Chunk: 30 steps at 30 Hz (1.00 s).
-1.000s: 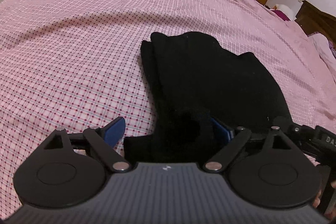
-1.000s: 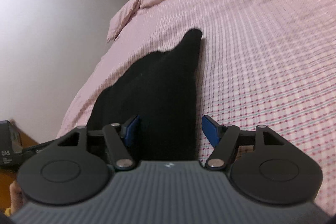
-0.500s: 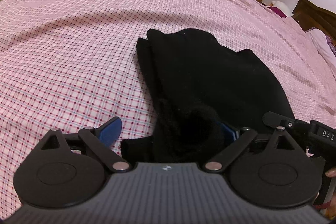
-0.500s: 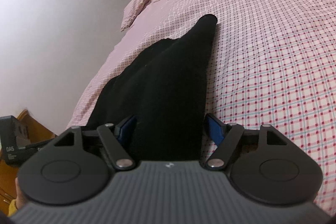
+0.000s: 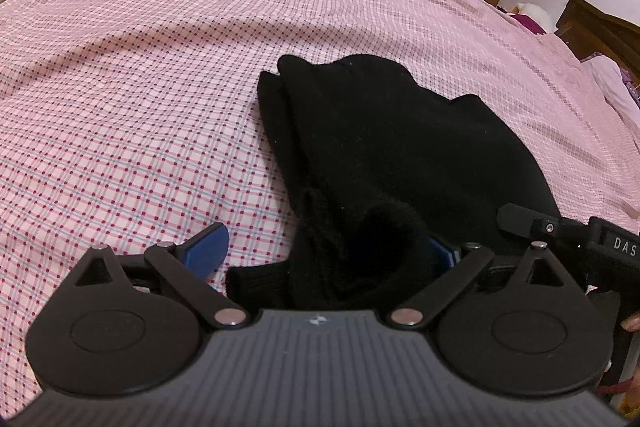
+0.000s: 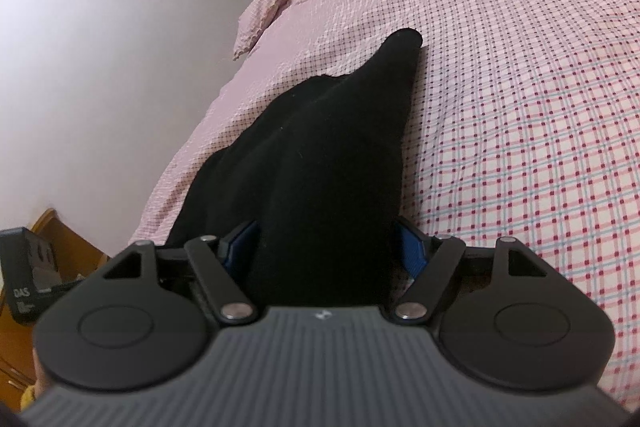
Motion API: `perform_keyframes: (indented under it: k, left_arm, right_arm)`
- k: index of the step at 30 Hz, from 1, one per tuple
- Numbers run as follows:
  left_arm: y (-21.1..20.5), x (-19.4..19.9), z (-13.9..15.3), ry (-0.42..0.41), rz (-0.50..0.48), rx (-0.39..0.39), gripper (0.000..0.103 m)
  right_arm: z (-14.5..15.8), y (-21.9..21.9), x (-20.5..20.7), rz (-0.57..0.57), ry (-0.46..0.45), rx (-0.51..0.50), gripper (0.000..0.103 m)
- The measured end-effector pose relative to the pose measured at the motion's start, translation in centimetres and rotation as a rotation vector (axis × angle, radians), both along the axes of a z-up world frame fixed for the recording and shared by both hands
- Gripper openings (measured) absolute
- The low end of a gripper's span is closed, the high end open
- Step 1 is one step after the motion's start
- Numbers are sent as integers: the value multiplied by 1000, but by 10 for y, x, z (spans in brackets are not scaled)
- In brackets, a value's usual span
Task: Fold small clothes
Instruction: 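Close both grippers on the folded end of the cardigan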
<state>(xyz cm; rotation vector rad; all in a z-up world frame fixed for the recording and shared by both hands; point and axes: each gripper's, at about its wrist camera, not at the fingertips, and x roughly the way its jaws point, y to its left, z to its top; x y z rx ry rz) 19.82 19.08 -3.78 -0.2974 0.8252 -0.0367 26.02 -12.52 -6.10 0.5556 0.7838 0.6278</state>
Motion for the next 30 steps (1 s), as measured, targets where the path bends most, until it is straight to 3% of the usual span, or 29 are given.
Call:
perform_keyframes:
  k: [26, 30]
  left_arm:
    - [0, -6, -2, -46, -28, -51, 99]
    - [-1, -4, -2, -48, -39, -71, 93]
  right_arm:
    - [5, 18, 31, 48, 26, -43, 74]
    - [5, 21, 28, 33, 8, -60, 64]
